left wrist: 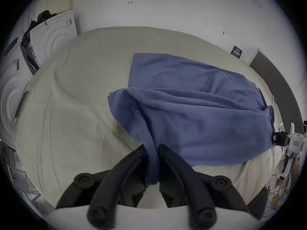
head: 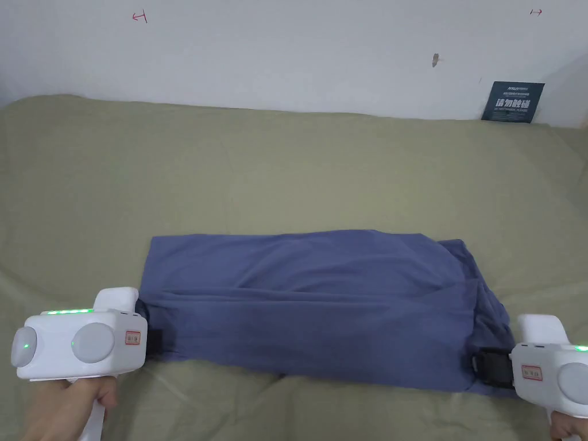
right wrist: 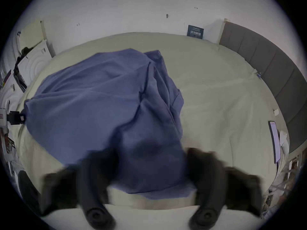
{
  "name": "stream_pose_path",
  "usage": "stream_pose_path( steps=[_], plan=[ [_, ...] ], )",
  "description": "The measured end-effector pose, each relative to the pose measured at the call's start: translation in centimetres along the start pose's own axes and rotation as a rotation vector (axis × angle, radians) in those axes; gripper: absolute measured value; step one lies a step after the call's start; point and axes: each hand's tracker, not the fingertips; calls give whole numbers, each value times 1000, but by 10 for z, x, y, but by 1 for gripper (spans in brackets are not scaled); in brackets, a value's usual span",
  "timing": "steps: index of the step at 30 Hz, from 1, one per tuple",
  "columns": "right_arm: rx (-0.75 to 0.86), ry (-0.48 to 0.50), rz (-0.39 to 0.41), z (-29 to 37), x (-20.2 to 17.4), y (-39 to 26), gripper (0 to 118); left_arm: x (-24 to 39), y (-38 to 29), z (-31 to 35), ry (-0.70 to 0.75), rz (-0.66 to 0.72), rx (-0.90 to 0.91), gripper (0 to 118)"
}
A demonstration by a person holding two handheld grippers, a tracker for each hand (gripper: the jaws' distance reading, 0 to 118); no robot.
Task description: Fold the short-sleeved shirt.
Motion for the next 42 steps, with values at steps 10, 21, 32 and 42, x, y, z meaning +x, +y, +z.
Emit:
stream_pose_path(
  steps=[10,21,32,42],
  plan=[
    [59,19,-18,32,6,-16,4,4,-3,24,3,-30,25,13],
    [45,100,-15,110,-3,-97,4,-24,-78,85,2,-46,14,13],
    [-9,126,-46,115,-20,-136,23,-42,-104,89,-17,-52,-12,33],
    [136,82,-84,120,-8,-68,76,-45,-41,106,46,-22,163,52]
  ],
)
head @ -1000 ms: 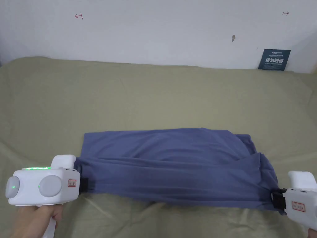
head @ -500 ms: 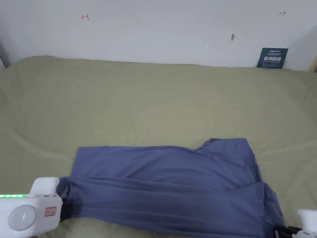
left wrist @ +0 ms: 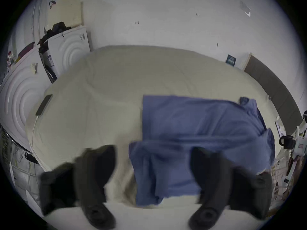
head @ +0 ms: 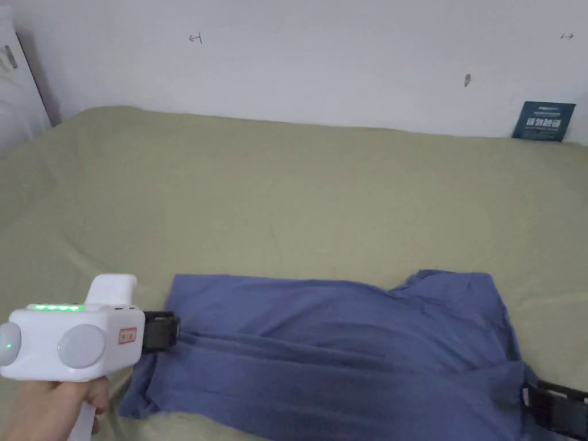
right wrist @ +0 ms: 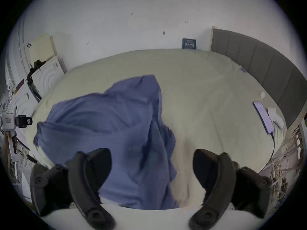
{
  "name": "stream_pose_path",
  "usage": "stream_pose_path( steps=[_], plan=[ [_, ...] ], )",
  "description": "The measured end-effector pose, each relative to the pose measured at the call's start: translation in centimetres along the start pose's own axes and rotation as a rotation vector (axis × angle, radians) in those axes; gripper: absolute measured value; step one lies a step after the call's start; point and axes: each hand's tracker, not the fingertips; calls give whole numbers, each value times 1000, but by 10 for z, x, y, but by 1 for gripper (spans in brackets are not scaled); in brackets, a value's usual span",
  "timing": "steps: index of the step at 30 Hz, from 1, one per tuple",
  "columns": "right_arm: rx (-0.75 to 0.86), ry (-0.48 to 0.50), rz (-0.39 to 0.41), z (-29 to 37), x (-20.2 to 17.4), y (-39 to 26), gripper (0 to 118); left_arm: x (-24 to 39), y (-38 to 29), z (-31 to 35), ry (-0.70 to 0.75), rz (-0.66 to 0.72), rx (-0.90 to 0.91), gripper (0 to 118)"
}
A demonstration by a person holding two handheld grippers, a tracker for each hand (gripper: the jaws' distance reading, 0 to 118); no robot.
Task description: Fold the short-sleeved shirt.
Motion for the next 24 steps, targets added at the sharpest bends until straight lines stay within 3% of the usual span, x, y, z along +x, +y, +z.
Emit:
stream_pose_path(
  steps=[1,2,7,11,12,15,22,24],
  plan=[
    [11,3,-1,-16,9,2,34,1,6,-4,3,16,19,15],
    [35,-2,-4,-23,8,9,2,1,15,-13,-3,22,18,4],
    [48,-59,-35,-55,17,32,1,11,55,-56,8,3,-8,4],
    [29,-91,39,-72,-7,66,1,19,80,-102,47,-47,-75,4],
    [16,-76,50,-80,-7,70,1,21,84,-114,51,-50,-88,9],
    [-14,-85,77,-103,-3,79,1,16,92,-153,130,-48,-149,118],
    [-76,-97,77,-142,22,93,1,8,91,-188,128,-36,-216,113],
    [-86,-97,86,-148,24,98,1,13,91,-182,116,-42,-208,98]
  ],
)
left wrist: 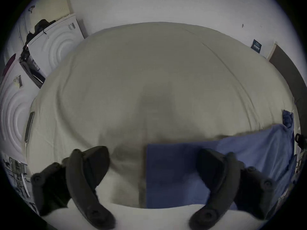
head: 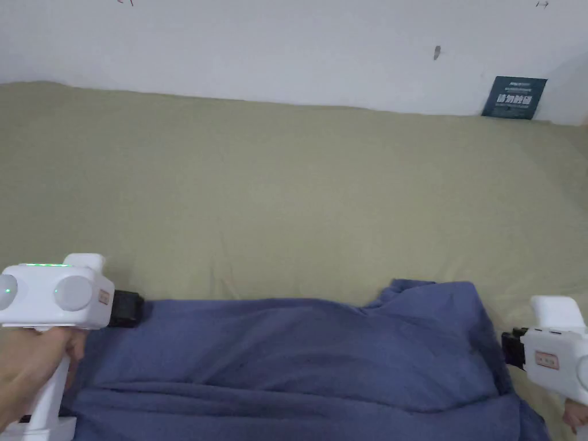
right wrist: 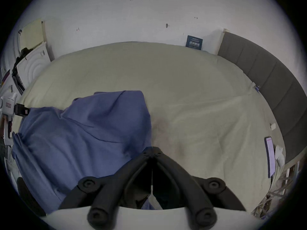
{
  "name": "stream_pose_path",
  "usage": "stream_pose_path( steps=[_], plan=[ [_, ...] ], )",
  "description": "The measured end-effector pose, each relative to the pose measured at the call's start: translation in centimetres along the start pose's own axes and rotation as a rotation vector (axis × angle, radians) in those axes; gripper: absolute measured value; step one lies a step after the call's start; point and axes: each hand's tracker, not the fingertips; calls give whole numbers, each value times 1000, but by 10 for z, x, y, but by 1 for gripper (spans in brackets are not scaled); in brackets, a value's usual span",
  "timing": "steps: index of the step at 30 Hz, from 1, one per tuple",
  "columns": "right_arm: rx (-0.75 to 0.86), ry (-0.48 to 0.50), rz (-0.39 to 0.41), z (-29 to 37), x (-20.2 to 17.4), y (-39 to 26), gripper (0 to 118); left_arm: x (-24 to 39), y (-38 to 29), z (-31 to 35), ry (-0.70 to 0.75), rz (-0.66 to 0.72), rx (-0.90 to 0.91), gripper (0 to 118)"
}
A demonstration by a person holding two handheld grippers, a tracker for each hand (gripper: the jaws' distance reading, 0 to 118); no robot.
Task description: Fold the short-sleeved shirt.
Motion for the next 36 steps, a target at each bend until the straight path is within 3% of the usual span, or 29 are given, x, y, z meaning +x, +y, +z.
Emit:
stream_pose_path(
  steps=[2,4,6,7,9,10,11,12,14,16,17,18,21,23,25,28,36],
  plan=[
    [-3,12,18,-6,-14,1,1,0,0,9,-21,9,16,56],
    [5,19,12,-7,-16,8,1,4,1,16,-29,-1,38,2],
    [-5,32,-12,-8,-18,15,3,8,-1,18,-53,-1,39,2],
    [-6,28,-18,-11,-19,19,21,11,-2,18,-38,-15,38,2],
    [-37,10,-20,-28,-19,26,92,12,-2,14,-38,-25,39,2],
    [-74,16,-15,-34,-18,27,117,11,-2,14,-39,-22,38,2],
    [-126,25,-12,-42,-17,27,118,12,-2,14,-42,-13,38,2],
    [-124,20,1,-46,-17,25,118,9,-1,12,-47,-6,35,2],
    [-148,-21,46,-60,-19,27,105,10,-1,12,-50,-9,36,2],
    [-141,-25,44,-65,-23,25,103,8,0,10,-50,-19,35,2],
    [-137,-16,42,-64,-31,23,96,9,0,10,-49,-21,37,2],
    [-131,22,17,-62,-31,23,77,9,0,11,-50,-20,39,2],
    [-74,7,-44,-28,-29,24,2,6,-2,19,-64,-17,56,2],
    [-67,16,-52,-8,-31,27,2,6,-3,28,-68,-21,63,2],
    [-24,30,-4,-12,-20,29,2,1,-6,41,-79,-16,86,2],
    [32,63,-28,15,-10,30,2,-6,-14,67,-92,-7,124,2],
    [161,107,5,110,-3,-20,2,-34,-69,143,-128,-20,238,2]
  ],
)
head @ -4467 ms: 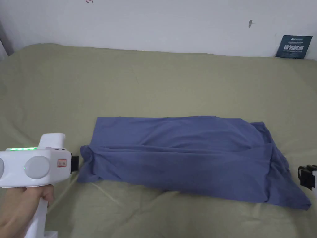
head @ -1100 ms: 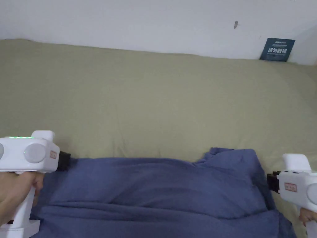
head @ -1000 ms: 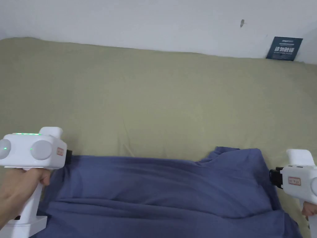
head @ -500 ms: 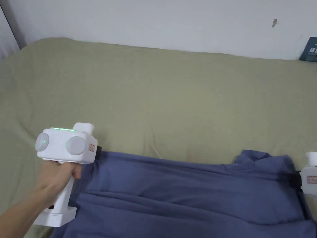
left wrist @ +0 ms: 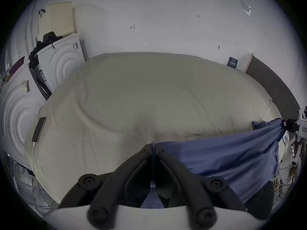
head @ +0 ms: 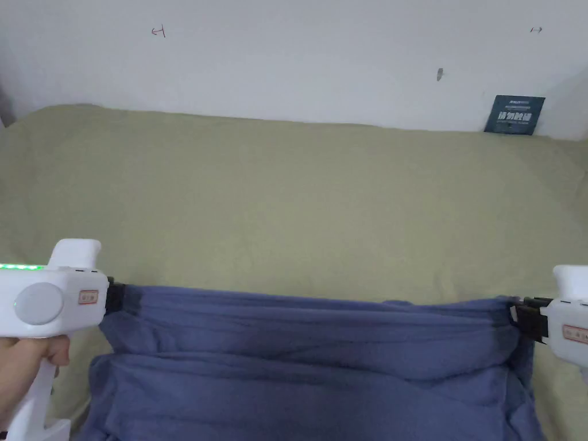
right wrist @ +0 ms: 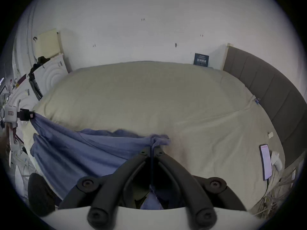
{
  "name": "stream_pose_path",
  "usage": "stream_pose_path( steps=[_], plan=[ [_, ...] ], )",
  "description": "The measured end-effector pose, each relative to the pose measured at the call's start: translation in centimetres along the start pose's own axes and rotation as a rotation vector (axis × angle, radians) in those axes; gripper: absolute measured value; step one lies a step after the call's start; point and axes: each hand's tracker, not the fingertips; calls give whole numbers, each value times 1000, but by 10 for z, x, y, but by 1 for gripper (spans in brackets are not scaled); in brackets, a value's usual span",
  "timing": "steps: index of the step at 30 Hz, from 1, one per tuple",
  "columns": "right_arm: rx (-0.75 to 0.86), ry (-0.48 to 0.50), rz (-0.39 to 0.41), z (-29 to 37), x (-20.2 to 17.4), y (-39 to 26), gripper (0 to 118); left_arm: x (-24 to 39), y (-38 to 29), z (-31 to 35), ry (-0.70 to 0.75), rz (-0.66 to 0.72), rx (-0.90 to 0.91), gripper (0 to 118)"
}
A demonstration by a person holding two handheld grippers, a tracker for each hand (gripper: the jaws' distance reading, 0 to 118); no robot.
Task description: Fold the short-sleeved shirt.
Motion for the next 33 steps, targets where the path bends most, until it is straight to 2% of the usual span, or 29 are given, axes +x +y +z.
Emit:
stream_pose_path(
  steps=[5,9,16,24,25,26,27,28,29,31,32,33],
  plan=[
    [33,24,52,60,-17,-44,2,-9,-45,40,-18,-51,46,2],
    [-3,37,51,81,-22,-96,2,-17,-85,50,-24,-52,42,2],
    [-105,41,4,66,-26,-159,2,-25,-132,32,-24,-28,-47,2],
    [-144,18,3,53,-32,-159,2,-21,-133,34,-8,11,-64,2],
    [-145,15,1,56,-31,-156,4,-20,-129,37,-8,5,-54,8],
    [-139,14,-4,60,-32,-151,14,-19,-124,42,-4,-1,-39,31],
    [-123,3,-11,66,-36,-144,38,-15,-118,51,1,-4,-15,72],
    [-89,-15,-18,73,-39,-137,90,-14,-113,56,-2,4,2,116],
    [-46,3,-20,77,-40,-128,118,-12,-106,62,-9,11,24,118],
    [-9,22,-20,92,-51,-114,110,-7,-93,80,-17,27,132,118],
    [88,5,-44,100,-57,-99,112,-3,-85,87,-10,30,154,118],
    [103,2,-45,106,-65,-90,113,0,-79,94,-6,42,195,118]
  ],
)
